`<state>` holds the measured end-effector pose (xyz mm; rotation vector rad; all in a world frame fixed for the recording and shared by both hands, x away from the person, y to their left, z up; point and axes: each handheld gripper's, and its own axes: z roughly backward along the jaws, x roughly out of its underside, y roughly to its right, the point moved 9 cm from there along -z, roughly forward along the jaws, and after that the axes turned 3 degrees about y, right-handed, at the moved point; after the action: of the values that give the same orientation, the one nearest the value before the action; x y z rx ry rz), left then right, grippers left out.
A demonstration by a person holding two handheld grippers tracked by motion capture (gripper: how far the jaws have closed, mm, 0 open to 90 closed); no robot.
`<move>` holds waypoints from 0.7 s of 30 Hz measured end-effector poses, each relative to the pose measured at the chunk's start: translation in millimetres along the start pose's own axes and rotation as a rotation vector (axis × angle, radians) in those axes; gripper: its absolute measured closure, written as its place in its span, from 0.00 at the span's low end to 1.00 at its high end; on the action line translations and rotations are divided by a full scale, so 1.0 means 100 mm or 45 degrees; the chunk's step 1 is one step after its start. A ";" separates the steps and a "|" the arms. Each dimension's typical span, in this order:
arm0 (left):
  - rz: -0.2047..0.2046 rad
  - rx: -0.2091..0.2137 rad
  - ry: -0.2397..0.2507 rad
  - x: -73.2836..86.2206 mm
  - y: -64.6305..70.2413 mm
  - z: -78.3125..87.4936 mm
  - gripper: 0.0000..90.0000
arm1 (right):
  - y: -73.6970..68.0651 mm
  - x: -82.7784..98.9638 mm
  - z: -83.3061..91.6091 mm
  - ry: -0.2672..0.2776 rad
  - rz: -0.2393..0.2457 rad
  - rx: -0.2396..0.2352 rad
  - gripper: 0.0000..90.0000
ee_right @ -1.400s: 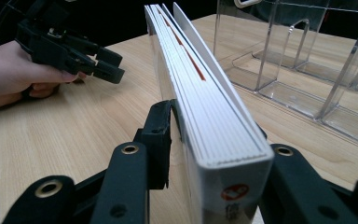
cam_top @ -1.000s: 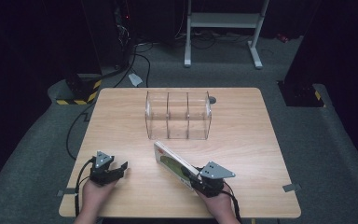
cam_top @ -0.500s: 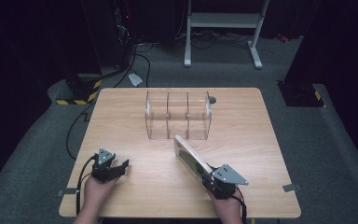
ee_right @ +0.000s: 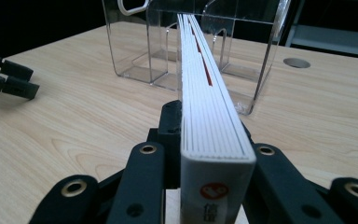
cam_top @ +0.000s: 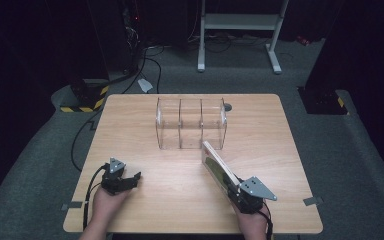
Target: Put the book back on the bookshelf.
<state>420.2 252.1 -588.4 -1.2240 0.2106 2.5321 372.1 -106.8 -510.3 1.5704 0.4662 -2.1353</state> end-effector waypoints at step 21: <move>0.002 -0.002 -0.001 0.00 0.00 0.00 0.28 | -0.06 -0.02 -0.01 -0.110 0.002 0.044 0.84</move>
<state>419.8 252.4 -588.5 -1.2244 0.2092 2.5342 370.2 -100.8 -509.2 1.4896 0.4019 -2.2108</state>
